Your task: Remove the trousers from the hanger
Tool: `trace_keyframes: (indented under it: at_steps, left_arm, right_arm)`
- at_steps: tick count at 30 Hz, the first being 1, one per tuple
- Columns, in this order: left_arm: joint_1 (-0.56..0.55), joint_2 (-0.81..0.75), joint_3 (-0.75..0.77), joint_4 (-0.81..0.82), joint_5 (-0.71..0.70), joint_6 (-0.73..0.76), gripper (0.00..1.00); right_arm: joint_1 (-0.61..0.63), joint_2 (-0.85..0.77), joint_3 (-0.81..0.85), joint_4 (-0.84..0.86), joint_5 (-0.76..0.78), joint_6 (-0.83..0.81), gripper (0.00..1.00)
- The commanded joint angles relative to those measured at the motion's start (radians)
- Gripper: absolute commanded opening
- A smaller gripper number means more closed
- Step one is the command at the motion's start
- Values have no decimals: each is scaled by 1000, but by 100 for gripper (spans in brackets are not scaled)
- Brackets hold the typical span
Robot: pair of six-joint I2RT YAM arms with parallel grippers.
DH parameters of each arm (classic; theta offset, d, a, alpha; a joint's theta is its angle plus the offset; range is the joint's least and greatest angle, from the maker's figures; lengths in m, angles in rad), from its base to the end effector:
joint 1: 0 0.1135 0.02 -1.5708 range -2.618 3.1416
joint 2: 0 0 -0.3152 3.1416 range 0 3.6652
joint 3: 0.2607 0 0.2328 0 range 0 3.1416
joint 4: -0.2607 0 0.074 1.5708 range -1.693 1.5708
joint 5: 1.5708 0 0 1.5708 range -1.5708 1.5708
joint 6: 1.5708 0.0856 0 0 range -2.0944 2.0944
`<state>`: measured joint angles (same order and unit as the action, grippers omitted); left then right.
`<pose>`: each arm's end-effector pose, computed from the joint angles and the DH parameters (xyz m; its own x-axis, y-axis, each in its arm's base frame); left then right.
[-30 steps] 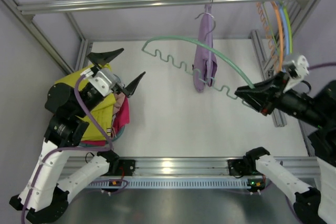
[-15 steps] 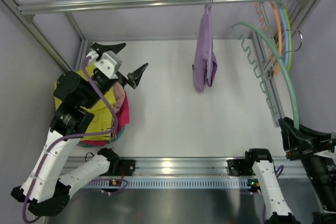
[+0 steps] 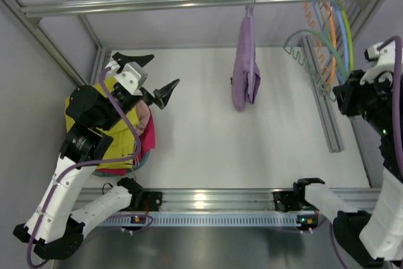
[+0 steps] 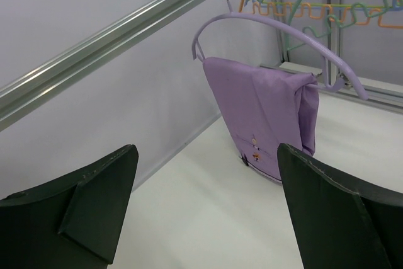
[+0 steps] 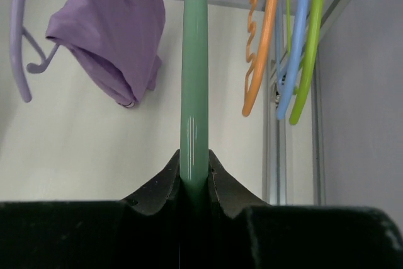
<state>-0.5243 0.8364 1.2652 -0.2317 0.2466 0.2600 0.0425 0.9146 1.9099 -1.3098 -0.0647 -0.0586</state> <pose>0.1128 -0.0894 0.5263 0.3419 0.0903 -0.9354 0.6258 0.7207 0.2983 0.0511 0.0077 0.5353 -0.3024 -0.0713 -0.9505 -0.1217 0.9919 -0.0357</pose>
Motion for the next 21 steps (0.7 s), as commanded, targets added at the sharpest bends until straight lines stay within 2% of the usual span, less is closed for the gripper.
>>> trace_keyframes:
  at_steps: [1, 7, 15, 21]
  left_arm:
    - [0, -31, -13, 29, 22, -4, 98]
    - [1, -43, -30, 31, 45, -4, 98]
    - [1, -54, -47, 31, 43, 4, 98]
    - [0, -54, -49, 31, 31, 13, 98]
  right_arm:
    - [17, 94, 167, -43, 87, -93, 0]
    - [17, 242, 328, -65, 118, -152, 0]
    - [13, 325, 385, -17, 126, -149, 0]
    - [-7, 386, 391, -5, 75, -119, 0]
